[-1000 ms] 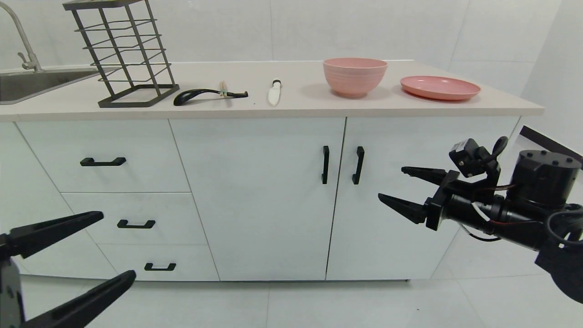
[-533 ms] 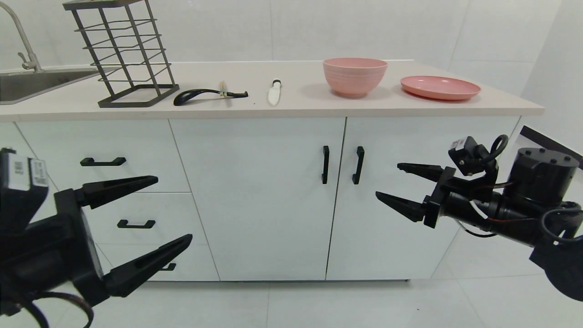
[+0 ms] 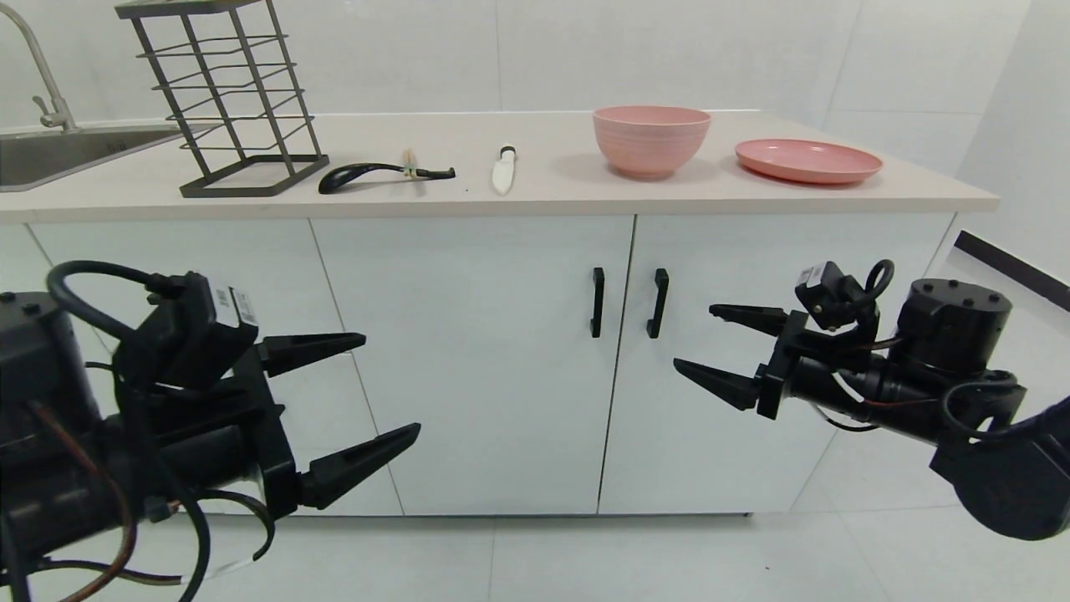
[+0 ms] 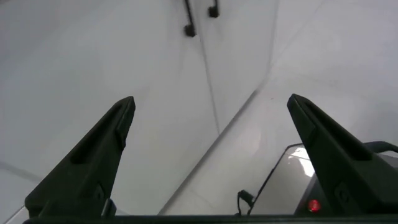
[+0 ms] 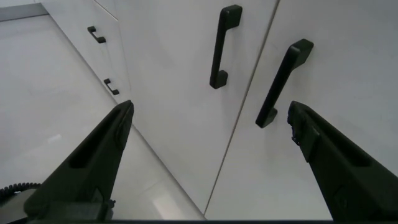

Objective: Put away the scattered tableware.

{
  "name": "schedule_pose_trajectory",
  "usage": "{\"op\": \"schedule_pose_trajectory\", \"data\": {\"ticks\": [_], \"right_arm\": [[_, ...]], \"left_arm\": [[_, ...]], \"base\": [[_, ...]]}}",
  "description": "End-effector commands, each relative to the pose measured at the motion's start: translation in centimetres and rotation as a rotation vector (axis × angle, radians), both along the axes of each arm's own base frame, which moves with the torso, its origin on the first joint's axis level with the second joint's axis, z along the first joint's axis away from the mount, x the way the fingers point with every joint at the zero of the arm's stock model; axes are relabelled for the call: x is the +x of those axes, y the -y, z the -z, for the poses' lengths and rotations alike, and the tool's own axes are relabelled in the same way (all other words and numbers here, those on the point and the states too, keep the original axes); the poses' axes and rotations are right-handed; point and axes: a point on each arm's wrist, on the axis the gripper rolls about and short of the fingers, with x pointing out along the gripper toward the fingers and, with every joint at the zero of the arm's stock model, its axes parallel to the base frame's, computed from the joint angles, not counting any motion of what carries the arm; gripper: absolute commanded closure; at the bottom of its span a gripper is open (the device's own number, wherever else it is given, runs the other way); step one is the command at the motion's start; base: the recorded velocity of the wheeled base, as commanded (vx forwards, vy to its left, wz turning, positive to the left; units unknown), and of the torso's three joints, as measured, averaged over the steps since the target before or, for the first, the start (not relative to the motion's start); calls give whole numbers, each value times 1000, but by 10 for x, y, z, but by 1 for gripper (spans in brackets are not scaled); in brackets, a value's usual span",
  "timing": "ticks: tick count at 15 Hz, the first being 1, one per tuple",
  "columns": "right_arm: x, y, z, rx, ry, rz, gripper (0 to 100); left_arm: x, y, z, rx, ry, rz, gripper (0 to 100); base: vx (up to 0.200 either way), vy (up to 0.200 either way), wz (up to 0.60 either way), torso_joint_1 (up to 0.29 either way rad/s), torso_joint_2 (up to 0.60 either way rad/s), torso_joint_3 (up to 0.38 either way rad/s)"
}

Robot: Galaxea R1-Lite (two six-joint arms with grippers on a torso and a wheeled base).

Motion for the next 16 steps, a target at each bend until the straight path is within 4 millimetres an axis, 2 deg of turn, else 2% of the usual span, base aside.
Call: {"op": "schedule_pose_trajectory", "data": {"ticks": [1, 5, 7, 11, 13, 14, 16], "right_arm": [[13, -3, 10, -6, -17, 0, 0], [33, -5, 9, 3, 20, 11, 0], [43, -9, 22, 17, 33, -53, 0], [48, -3, 30, 15, 21, -42, 0], [54, -4, 27, 19, 41, -40, 0], [63, -6, 30, 21, 51, -42, 0], [67, -13, 34, 23, 53, -71, 0]], "left_arm": [[12, 19, 5, 2, -25, 88, 0], [28, 30, 1, -14, -27, 95, 0], [39, 50, 3, -22, -20, 170, 0], [56, 68, 16, -19, -27, 200, 0], [57, 74, 17, -21, -31, 217, 0], [57, 81, 21, -22, -51, 234, 0], [61, 89, 23, -22, -45, 252, 0]], "base": [[0, 0, 0, 0, 0, 0], [0, 0, 0, 0, 0, 0], [0, 0, 0, 0, 0, 0], [0, 0, 0, 0, 0, 0], [0, 0, 0, 0, 0, 0], [0, 0, 0, 0, 0, 0], [0, 0, 0, 0, 0, 0]]}}
